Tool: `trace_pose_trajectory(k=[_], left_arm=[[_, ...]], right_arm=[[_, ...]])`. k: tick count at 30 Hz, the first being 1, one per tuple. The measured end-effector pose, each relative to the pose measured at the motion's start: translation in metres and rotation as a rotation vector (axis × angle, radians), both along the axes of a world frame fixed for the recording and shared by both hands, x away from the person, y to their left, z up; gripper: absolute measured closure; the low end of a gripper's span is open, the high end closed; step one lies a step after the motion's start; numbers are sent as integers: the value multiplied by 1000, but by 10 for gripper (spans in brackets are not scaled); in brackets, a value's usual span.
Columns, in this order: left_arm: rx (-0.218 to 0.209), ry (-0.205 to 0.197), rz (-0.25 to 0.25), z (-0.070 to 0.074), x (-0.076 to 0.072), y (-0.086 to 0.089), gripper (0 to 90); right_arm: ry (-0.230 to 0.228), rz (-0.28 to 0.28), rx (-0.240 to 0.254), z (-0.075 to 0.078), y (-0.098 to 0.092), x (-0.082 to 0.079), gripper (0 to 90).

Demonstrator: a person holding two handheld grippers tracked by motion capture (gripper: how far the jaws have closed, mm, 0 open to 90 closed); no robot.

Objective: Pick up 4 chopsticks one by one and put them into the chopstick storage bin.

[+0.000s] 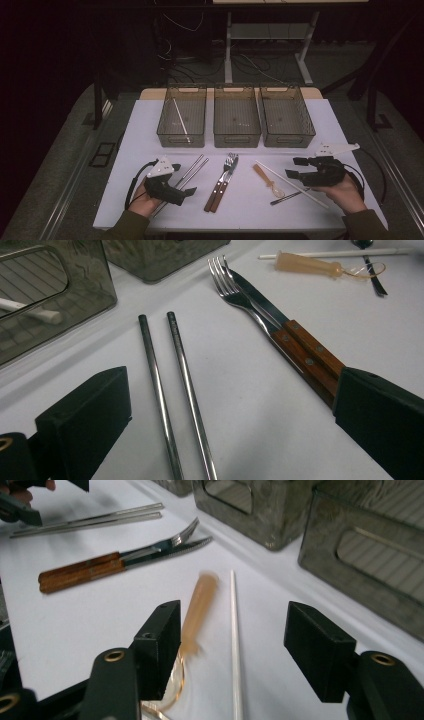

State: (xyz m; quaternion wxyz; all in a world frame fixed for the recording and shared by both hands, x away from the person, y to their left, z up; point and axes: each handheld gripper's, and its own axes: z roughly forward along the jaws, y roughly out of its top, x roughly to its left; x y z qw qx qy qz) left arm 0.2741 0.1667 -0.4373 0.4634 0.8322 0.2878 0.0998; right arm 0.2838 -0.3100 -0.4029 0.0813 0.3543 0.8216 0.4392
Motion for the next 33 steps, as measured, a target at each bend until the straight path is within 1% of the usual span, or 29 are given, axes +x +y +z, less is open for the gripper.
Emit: trace_pose_trajectory(k=[4, 6, 12, 16, 17, 20, 22, 23, 25, 27, 33], left_arm=[[5, -3, 0, 0, 0, 0, 9], [8, -3, 0, 0, 0, 0, 9], [9, 0, -3, -1, 0, 0, 9], [9, -3, -5, 0, -1, -1, 9], [8, -3, -4, -1, -1, -1, 9], [9, -2, -4, -1, -1, -1, 9], [7, -1, -4, -1, -1, -1, 9], [8, -1, -4, -1, -2, -1, 9], [5, 0, -3, -1, -2, -2, 9], [5, 0, -3, -1, -2, -2, 9], [8, 0, -7, -1, -2, -2, 9]], right_arm=[[11, -1, -9, -4, -10, -8, 430], [23, -1, -15, -6, -14, -12, 451], [50, 0, -61, -15, -26, -23, 552], [71, 6, -89, -19, -33, -27, 622], [70, 11, -95, -20, -34, -28, 636], [93, 21, -122, -24, -37, -32, 676], [96, 26, -154, -28, -37, -33, 700], [104, 28, -161, -29, -38, -34, 711], [113, 40, -166, -32, -38, -34, 726], [111, 47, -178, -33, -37, -33, 740], [124, 61, -208, -38, -35, -32, 783]])
